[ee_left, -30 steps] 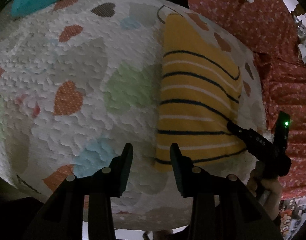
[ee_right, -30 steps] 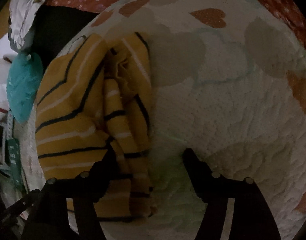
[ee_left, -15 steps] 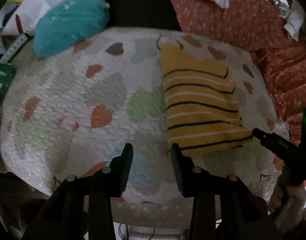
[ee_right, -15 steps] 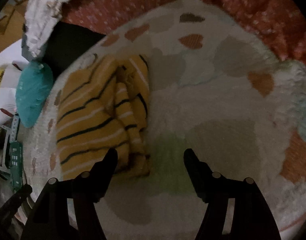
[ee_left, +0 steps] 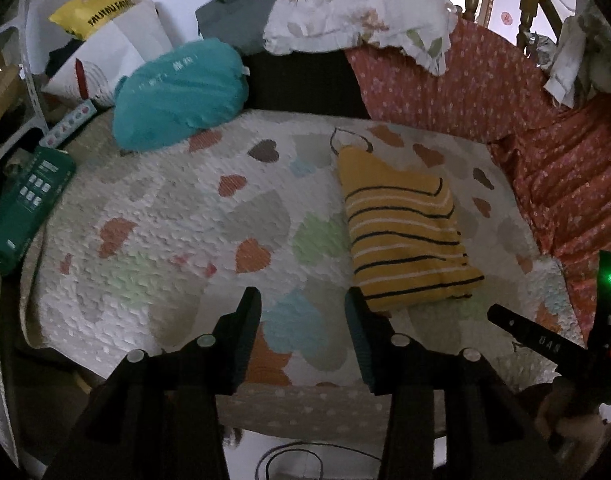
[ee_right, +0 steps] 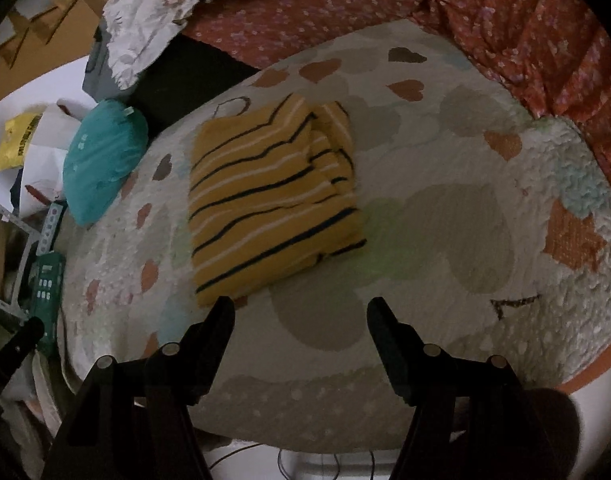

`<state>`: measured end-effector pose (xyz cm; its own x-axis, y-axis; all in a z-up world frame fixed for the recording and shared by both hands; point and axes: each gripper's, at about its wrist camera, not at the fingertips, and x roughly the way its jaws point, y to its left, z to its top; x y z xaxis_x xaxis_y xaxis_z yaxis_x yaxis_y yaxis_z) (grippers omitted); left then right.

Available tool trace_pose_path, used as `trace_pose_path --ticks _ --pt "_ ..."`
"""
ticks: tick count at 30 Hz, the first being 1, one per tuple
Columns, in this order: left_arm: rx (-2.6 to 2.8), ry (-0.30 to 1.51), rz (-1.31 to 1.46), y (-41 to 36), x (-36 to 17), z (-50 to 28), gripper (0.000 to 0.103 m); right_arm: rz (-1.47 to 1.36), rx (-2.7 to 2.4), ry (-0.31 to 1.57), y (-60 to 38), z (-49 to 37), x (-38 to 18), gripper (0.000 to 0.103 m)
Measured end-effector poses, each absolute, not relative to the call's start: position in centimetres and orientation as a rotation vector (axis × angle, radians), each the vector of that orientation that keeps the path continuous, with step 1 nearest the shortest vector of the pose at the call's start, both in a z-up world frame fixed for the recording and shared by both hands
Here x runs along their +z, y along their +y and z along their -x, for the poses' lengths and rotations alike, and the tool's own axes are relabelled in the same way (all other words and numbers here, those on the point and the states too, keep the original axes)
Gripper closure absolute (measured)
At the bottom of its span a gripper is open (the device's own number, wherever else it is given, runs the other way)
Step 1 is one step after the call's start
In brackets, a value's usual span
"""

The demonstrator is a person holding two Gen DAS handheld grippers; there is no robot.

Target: Fold small clothes

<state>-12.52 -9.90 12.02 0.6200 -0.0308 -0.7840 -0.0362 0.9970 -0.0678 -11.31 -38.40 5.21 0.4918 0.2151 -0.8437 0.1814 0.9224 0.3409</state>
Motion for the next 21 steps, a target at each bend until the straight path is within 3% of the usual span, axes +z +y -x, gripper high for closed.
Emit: trace_pose_path --ticks 21 --pt "0.094 0.975 -0.011 -8.1 11.1 11.1 0.055 -0.428 0.017 1.129 -37.8 9.5 2.1 0.030"
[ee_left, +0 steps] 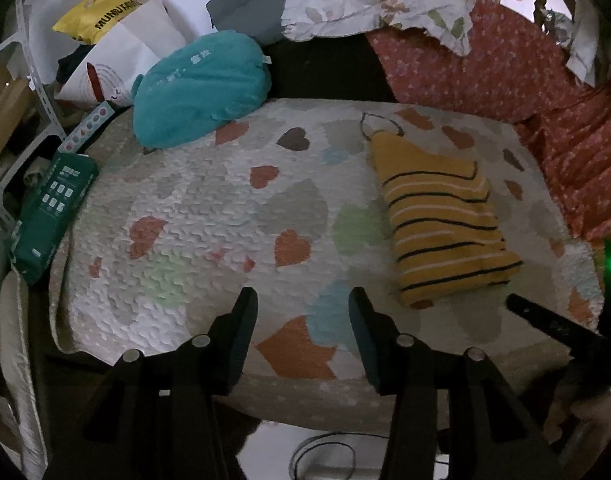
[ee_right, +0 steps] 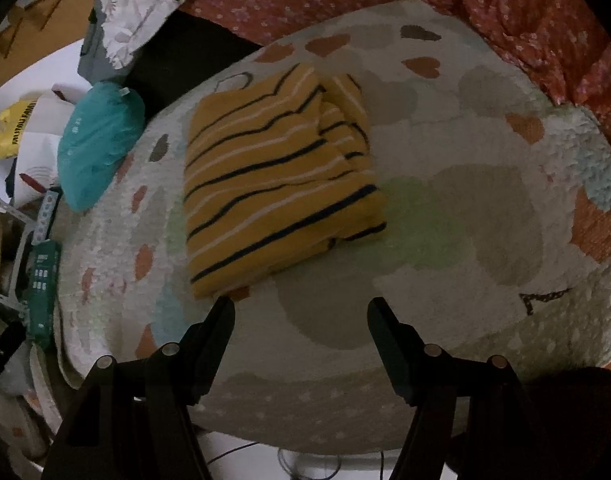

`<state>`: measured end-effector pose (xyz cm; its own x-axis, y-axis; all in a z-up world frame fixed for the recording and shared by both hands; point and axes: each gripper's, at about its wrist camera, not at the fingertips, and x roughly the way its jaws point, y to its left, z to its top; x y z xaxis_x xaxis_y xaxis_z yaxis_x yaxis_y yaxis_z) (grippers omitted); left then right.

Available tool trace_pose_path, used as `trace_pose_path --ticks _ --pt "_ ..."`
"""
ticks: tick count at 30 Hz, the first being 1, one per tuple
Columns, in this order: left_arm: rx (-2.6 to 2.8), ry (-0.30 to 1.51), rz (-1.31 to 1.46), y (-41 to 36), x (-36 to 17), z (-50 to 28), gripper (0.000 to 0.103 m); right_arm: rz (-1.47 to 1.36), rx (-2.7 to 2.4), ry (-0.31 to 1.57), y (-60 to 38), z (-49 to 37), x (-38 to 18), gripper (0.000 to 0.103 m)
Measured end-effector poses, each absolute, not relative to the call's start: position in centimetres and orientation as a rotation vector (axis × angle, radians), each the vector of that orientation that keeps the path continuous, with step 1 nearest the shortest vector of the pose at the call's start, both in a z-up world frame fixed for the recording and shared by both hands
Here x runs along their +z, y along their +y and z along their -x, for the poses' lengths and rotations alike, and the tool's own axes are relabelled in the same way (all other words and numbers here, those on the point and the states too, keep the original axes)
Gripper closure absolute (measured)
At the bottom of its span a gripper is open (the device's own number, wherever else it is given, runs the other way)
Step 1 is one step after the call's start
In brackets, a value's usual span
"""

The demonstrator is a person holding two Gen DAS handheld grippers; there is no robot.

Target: Fold small clothes

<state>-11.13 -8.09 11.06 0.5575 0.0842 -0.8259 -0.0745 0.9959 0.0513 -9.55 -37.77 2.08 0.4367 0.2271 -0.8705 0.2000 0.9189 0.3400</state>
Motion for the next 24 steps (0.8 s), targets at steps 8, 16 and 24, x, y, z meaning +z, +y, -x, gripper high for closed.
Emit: trace_pose_path --ticks 8,16,24 --pt "-0.004 1.099 0.141 -6.1 7.6 5.4 0.054 -0.457 -0.016 1.068 -40.1 5.9 3.0 0.030" --pt "-0.183 1.189 0.320 -10.0 2.4 -3.5 0.053 -0.408 0.007 1.034 -43.1 -3.7 1.5 0.017" --pt "-0.334 1.303 0.499 -13.9 -4.7 -11.3 0.042 -0.618 0.032 1.095 -47.7 -9.7 -5.2 0.015"
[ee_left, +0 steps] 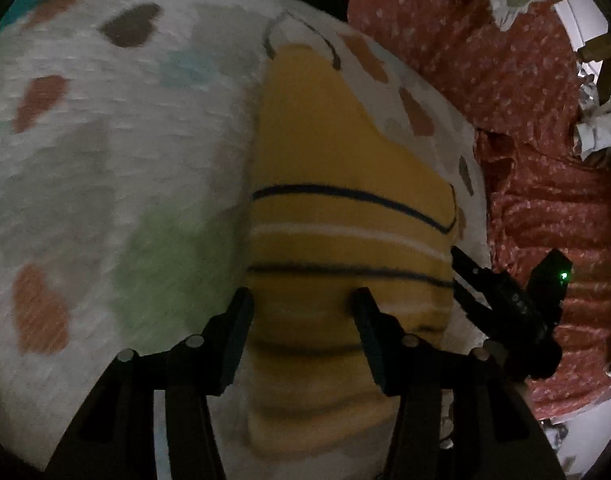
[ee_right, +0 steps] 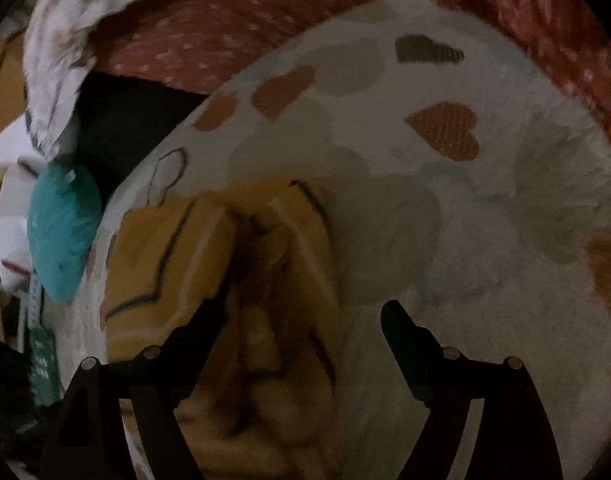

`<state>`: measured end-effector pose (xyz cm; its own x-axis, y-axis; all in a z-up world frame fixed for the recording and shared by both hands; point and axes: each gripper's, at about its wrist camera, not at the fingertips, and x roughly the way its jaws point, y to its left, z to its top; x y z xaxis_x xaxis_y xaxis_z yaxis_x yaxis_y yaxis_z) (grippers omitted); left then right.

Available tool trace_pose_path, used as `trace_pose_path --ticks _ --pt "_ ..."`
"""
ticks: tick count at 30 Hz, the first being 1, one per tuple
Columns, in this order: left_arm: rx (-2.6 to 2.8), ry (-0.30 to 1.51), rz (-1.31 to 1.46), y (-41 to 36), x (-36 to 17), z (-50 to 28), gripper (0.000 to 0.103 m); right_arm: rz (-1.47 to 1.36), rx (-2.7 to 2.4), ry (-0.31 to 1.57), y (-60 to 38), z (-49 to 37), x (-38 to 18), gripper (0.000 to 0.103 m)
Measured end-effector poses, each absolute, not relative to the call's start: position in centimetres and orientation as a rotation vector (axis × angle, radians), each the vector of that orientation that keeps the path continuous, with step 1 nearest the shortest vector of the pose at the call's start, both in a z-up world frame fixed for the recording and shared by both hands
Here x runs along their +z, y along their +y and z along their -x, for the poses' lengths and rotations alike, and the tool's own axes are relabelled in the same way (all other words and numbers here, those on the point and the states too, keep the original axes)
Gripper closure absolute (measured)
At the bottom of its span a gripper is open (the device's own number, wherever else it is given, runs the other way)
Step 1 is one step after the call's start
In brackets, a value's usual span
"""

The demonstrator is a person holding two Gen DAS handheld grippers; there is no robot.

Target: Fold small clothes

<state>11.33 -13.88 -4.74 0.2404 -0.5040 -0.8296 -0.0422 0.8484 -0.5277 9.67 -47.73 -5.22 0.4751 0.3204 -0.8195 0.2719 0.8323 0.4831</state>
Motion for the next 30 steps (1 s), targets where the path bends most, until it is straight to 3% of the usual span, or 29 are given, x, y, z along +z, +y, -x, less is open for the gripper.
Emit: trace_pose_path --ticks 1,5,6,7,9,17,24,30 --pt "-0.332 1.305 0.499 -14.3 -5.3 -12.0 0.034 -0.645 0.048 1.102 -47.9 -10.0 -5.8 0.015" --pt "-0.350 1.347 0.541 -15.5 -6.9 -13.7 0.031 -0.700 0.148 1.110 -47.1 -11.2 -7.1 0.018" --pt "-0.347 1.352 0.531 -15.6 -6.8 -13.8 0.038 -0.723 0.182 1.110 -46.8 -11.4 -7.1 0.040" --pt "-0.352 1.350 0.526 -15.6 -6.5 -13.8 0.052 -0.782 0.239 1.108 -46.6 -11.7 -7.1 0.066" --pt "-0.368 1.339 0.531 -15.2 -5.4 -13.7 0.066 -0.785 0.259 1.089 -45.9 -11.9 -6.1 0.071" --pt "-0.303 1.224 0.451 -11.5 1.0 -14.3 0.068 -0.827 0.450 0.970 -40.4 -12.8 -2.0 0.073" --pt "-0.118 1.295 0.340 -10.4 -2.9 -15.5 0.063 -0.610 0.182 1.042 -40.0 -13.0 -3.4 0.068" --pt "-0.099 1.222 0.403 -9.0 -1.0 -13.0 0.063 -0.595 0.284 0.874 -40.3 -11.4 1.6 0.068"
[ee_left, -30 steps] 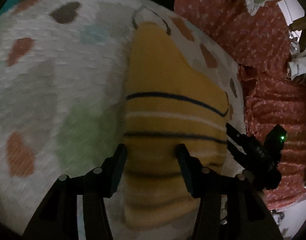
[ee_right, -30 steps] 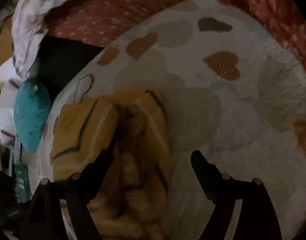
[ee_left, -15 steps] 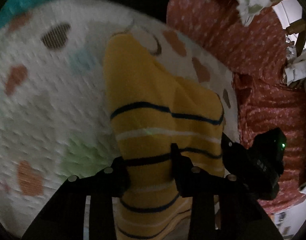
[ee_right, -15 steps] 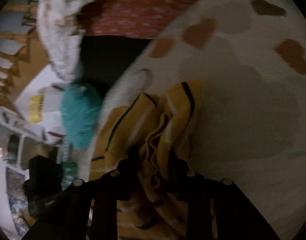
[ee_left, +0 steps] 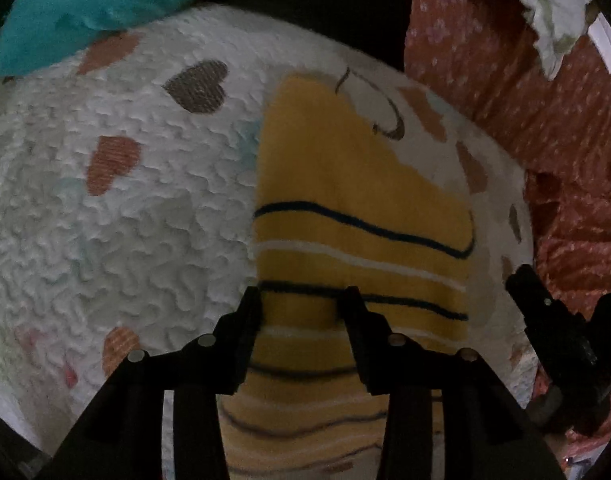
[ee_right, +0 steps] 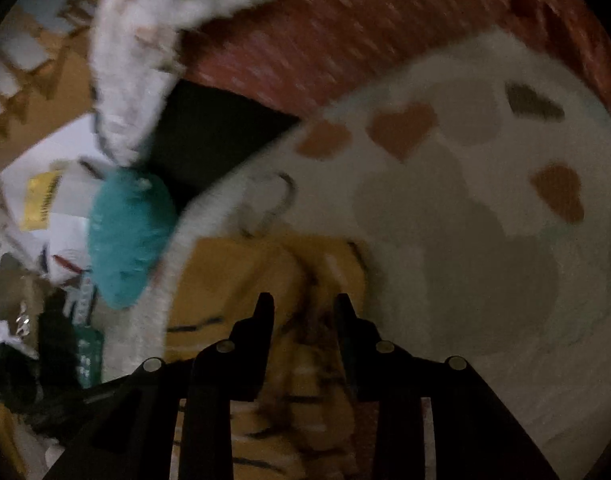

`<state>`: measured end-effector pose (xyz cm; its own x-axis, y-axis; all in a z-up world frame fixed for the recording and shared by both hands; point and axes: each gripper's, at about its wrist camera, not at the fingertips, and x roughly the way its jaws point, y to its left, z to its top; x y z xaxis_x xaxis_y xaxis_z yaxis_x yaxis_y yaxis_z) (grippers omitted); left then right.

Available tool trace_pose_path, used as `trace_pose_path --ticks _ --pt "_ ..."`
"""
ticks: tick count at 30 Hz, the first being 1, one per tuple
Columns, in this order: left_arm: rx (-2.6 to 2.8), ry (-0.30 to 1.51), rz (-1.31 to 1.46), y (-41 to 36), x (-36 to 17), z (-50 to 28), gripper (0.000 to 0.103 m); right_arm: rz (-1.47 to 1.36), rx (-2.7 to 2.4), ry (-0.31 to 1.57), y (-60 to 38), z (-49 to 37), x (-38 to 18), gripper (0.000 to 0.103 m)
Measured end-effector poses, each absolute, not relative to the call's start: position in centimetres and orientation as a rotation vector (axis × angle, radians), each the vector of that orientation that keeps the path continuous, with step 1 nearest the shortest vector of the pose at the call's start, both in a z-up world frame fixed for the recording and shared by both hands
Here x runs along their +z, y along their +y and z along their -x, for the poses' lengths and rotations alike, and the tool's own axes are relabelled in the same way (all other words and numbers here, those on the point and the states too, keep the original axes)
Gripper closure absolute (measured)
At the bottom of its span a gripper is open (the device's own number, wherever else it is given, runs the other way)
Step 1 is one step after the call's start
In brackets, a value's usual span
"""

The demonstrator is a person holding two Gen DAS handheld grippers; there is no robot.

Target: Fold small clothes

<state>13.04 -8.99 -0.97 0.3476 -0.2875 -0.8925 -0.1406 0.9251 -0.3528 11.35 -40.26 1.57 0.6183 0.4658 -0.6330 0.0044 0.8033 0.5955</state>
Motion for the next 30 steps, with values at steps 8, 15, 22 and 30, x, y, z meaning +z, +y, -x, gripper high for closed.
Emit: trace_pose_path --ticks 8,15,22,30 --pt "-0.084 1.195 0.315 -10.1 -0.3 -8.7 0.063 -0.542 0.329 0.949 -35.7 -11.9 -1.1 0.068" --pt "-0.084 1.185 0.170 -12.8 -0.5 -7.9 0.063 -0.509 0.258 1.101 -36.9 -12.3 -4.0 0.102" --pt "-0.077 1.231 0.163 -13.0 -2.2 -8.1 0.063 -0.561 0.103 1.109 -40.8 -11.9 -4.9 0.101" --pt "-0.021 1.209 0.234 -9.7 -0.4 -6.5 0.063 -0.472 0.383 0.898 -35.6 -9.7 1.5 0.101"
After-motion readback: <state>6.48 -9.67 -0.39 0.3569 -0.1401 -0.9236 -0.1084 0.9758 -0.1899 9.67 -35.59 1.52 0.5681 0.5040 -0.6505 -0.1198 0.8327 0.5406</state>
